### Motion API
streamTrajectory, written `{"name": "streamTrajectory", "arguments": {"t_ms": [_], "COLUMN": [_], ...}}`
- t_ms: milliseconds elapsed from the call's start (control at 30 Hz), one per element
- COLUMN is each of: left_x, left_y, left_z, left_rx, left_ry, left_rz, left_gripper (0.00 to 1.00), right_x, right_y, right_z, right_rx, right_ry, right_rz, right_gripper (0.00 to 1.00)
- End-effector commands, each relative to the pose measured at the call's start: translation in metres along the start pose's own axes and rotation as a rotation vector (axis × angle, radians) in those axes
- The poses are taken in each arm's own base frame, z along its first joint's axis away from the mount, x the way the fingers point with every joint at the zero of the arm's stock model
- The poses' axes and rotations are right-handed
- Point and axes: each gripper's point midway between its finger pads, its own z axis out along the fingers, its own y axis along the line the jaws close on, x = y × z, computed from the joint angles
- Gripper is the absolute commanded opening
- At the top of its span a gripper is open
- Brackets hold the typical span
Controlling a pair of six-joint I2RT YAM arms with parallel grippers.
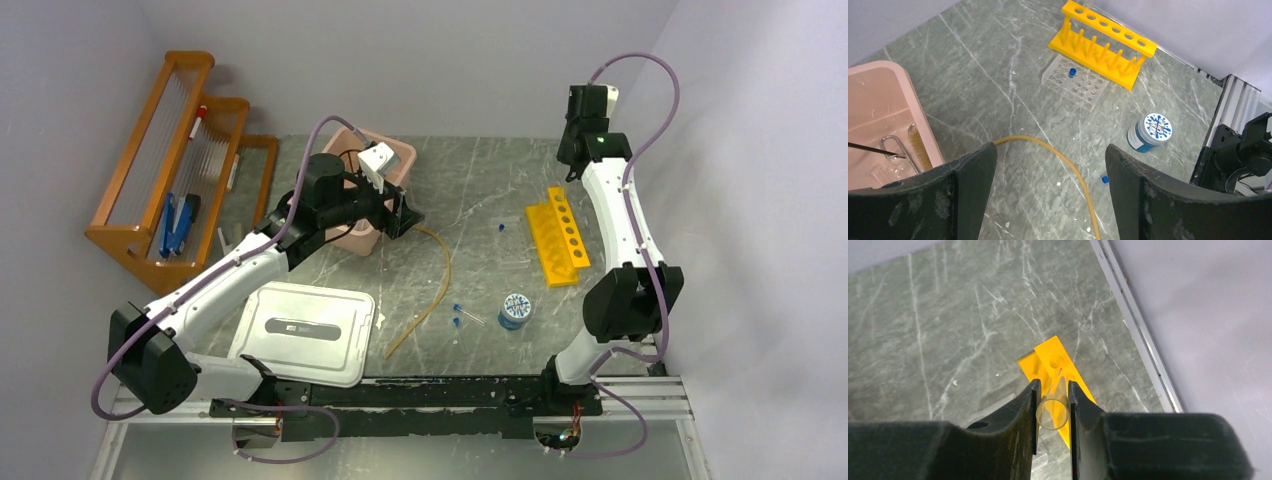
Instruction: Organize the chemistry lab equipment
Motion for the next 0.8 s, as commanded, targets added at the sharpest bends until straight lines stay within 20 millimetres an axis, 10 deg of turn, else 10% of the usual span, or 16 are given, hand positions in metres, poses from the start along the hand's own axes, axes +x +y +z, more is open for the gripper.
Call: {"name": "streamTrajectory", "arguments": {"t_ms": [0,767], "left_x": [-0.001,0.007], "left_y": [-0.002,0.005], "left_z": [-0.005,0.005], "left_rx": [0.009,-0.008], "left_ry": [0.003,0.038], "left_rz": [-0.01,-0.014], "left_gripper": [0.82,0.81], "right_x": [-0.008,0.028], "right_y": [-0.007,-0.007], "right_z": [0.012,0.046], "right_rx": [0.034,-0.053], "right_ry": [-0.064,0.028], "right_rz": [0.056,0.106], "right_gripper": [0.1,0.09]}}
